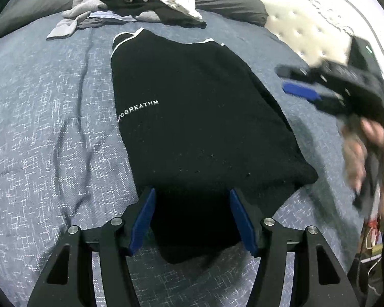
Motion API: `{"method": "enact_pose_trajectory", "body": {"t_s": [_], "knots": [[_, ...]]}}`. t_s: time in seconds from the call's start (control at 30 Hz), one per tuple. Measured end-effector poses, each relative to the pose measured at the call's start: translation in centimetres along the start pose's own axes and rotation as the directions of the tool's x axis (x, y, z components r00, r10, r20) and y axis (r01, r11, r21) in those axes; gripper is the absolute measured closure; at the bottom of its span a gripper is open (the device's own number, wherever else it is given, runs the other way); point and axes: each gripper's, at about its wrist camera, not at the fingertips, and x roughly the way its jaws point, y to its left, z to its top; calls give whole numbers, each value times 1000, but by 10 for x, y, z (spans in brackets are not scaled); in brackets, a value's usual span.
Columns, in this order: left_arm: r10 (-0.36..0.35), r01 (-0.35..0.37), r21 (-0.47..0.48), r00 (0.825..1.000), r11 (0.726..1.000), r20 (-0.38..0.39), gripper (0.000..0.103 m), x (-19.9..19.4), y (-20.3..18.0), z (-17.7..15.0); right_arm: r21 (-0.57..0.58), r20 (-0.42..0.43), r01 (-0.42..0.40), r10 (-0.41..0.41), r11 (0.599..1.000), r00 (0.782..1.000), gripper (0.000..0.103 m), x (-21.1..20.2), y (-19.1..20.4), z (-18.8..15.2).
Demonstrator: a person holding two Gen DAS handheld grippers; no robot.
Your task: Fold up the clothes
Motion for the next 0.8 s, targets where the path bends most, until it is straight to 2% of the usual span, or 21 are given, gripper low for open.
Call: {"method": "enact_pose_trajectory", "body": {"t_s": [0.07,0.23,0.37,0.5,0.57,0.63,0.77,0.8], "knots": [[-8,8,-2,1000,1000,0,40,-1,1,-1,-51,-14,20,-21,998,1000,58,11,6,13],[-25,24,-10,1000,1000,-5,40,-1,4,-1,-84,-23,1,-3,996,1000,58,30,12,41],[-24,24,-9,1000,1000,-2,40,-1,5,-1,-156,-68,42,-53,987,996,58,57,20,60],[-22,22,-10,1000,1000,-2,39,-1,5,-2,-206,-117,80,-106,975,987,58,82,21,65],[-20,20,-11,1000,1000,-2,39,-2,5,-2,-224,-132,85,-116,971,984,65,88,20,64],[-18,18,-11,1000,1000,-2,39,-2,5,-2,-236,-136,85,-119,968,983,82,91,18,62],[-17,17,-23,1000,1000,7,39,-10,1,-14,-243,-100,94,-121,966,988,93,81,18,63],[-13,13,-28,1000,1000,9,39,-10,0,-15,-237,-85,106,-129,966,988,101,77,17,65]]}}
